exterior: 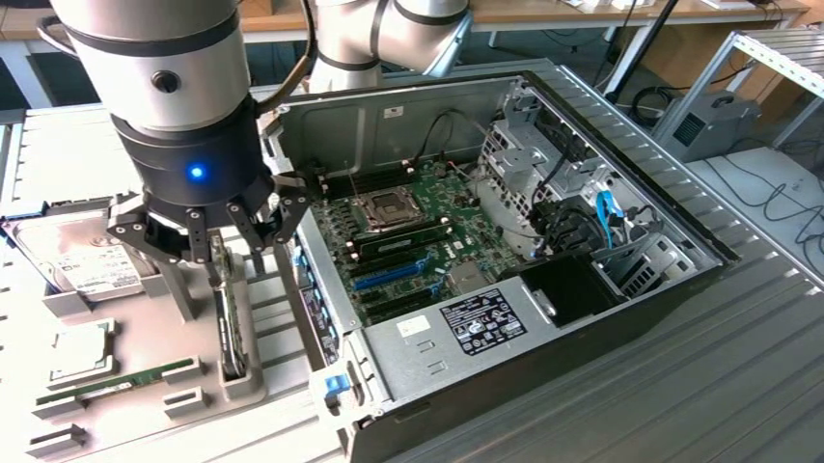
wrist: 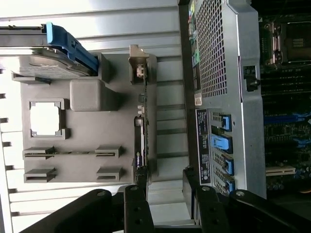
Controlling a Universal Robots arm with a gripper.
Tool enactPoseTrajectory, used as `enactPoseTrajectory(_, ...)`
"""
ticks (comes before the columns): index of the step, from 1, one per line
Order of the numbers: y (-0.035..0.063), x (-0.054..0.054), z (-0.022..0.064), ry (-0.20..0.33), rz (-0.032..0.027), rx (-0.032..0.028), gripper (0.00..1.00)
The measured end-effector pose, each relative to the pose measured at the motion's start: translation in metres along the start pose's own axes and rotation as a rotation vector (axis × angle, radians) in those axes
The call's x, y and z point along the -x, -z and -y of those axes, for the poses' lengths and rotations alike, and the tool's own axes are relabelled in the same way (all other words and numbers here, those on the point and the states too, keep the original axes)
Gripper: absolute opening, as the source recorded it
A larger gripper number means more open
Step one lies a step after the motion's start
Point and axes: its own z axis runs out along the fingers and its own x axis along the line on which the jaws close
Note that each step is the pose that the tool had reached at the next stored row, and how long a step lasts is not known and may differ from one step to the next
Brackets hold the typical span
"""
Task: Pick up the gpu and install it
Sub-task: 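Pick up the gpu and move the gpu toward the slot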
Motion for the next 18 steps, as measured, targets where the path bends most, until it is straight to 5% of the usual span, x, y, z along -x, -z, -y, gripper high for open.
enactPoseTrajectory(18, -0.0070, -0.0049, 0.0005, 0.000, 0.0000, 0.0000, 0.42)
